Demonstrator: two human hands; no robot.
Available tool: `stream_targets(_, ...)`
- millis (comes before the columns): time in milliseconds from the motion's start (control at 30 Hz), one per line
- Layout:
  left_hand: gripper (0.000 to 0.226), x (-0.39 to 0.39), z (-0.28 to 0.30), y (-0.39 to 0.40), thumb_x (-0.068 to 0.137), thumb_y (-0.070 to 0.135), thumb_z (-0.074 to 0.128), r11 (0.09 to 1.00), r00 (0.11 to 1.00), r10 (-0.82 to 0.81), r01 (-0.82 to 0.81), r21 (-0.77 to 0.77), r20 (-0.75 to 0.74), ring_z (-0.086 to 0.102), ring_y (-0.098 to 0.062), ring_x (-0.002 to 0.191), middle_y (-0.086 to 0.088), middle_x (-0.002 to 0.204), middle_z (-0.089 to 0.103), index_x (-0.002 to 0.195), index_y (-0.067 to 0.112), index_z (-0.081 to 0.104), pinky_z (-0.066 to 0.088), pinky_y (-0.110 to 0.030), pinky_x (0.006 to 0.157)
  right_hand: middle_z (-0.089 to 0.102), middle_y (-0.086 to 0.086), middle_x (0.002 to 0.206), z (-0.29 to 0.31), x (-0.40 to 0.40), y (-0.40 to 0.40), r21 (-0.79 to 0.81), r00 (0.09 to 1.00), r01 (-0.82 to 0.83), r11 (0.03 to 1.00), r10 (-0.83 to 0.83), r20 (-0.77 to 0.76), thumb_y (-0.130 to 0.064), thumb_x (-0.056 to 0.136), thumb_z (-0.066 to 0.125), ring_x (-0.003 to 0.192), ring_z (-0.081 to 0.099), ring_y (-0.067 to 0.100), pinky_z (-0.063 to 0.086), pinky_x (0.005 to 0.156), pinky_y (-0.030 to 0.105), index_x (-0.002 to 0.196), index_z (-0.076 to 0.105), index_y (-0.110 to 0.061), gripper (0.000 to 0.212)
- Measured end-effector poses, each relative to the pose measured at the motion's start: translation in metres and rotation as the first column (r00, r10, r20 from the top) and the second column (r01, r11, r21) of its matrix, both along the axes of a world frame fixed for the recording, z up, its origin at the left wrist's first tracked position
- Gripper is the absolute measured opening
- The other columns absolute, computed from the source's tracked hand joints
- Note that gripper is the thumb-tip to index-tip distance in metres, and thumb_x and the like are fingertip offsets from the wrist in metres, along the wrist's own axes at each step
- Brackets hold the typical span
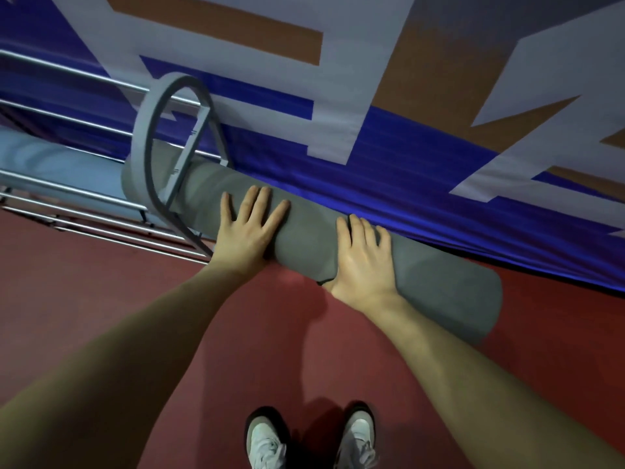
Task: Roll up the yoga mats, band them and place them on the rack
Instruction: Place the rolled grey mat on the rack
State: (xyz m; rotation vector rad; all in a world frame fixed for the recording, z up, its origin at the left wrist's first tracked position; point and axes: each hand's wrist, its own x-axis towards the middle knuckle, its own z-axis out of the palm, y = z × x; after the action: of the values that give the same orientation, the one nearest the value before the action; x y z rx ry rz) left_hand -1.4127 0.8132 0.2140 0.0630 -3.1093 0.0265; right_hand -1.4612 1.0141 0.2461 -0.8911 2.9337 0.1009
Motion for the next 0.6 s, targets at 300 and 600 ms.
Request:
stream_targets(300,0.071,-0.004,-0.003,-0.041,0.06,0.019,0.079,0.996,0.998,-0.049,0.046,-0.079,-0.043,0.06,-0.029,0.115,-0.015,0.125,0.062,0.126,0.003,0.059,0.046,-0.055,0.093,0.058,0.017,0.123,-0.006,-0.005,-0.086,0.01,0.999,-0.006,1.0,0.005,0.05,-0.057,0.033,0.081,0.111,0.056,0.031,0.04,0.094,0.045,0.125,0.053,-0.002,0.111)
stream_targets(600,0.105,-0.012,-0.011,-0.074,0.054,0.024,0.086,1.0,1.0,-0.021,0.021,0.024,0.009,0.045,-0.038,0.129,-0.024,0.138,0.048,0.142,0.009,0.031,0.031,-0.051,0.109,0.057,0.018,0.126,-0.024,-0.031,-0.122,-0.019,0.993,-0.097,0.995,0.098,0.072,-0.059,0.033,0.083,0.114,0.055,0.031,0.04,0.098,0.045,0.128,0.052,0.0,0.116)
